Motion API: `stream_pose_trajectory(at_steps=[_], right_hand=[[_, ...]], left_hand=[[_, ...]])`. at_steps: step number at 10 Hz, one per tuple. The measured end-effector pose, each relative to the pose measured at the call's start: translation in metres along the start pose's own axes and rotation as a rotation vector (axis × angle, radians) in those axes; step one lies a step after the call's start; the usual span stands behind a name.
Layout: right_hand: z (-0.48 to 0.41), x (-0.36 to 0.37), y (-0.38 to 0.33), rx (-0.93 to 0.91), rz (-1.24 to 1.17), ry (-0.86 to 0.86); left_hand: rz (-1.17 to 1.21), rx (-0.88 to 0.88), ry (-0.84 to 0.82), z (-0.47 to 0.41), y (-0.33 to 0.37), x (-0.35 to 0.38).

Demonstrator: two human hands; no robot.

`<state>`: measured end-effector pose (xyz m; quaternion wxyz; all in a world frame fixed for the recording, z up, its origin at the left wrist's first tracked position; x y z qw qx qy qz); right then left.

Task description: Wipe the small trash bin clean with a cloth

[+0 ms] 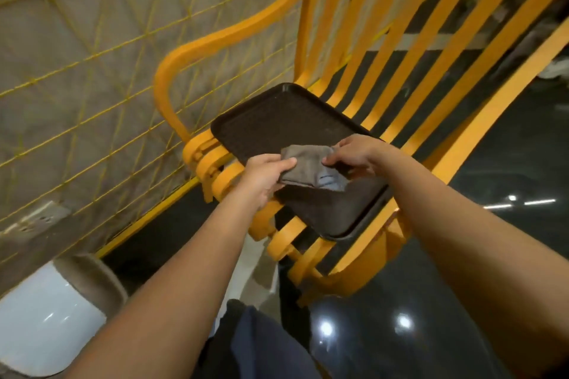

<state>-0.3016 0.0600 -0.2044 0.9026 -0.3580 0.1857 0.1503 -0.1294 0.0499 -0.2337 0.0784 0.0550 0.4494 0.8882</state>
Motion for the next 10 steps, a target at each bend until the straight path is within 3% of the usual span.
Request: stream_pose_trajectory(at_steps=[1, 2, 4, 5, 6, 7, 8, 10], right_hand=[[-0.027, -0.001, 0.005, 0.101, 0.119, 0.027], [-0.045, 0.001, 0.003, 0.194, 0.253, -0.050], [-0.065, 0.011, 0.008, 0.201, 0.307, -0.143], [-0.057, 0.008, -0.001, 0.215, 0.478, -0.098], [-0.046, 0.006, -0.009, 0.051, 0.652, -0.001], [-0.046, 0.007, -0.014, -0.095, 0.642, 0.117], [-0.046, 0.016, -0.024, -0.179, 0.713, 0.139], [-0.033, 0.080, -0.044, -0.578, 0.836, 0.146]], left_hand=[[-0.085, -0.025, 0.040, -0.033, -0.007, 0.015], [-0.181, -0.040, 0.038, -0.057, -0.012, 0.019], [-0.301, -0.007, 0.095, -0.084, -0.024, 0.017], [-0.331, 0.016, 0.067, -0.084, -0.022, 0.017], [-0.436, 0.109, 0.118, -0.071, -0.013, 0.008], [-0.576, 0.238, 0.145, -0.047, -0.008, -0.007], [-0.731, 0.356, 0.108, -0.023, -0.008, -0.026], [-0.979, 0.555, 0.317, 0.012, -0.019, -0.094]])
Point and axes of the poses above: each hand's wrist, its own z-axis away from the middle knuckle, its own x-axis out of the palm, y = z × x, the point moved 2 cm from there along -z, towards the middle knuckle, and after that the axes turned 2 degrees about -z, right-handed, at the moved point
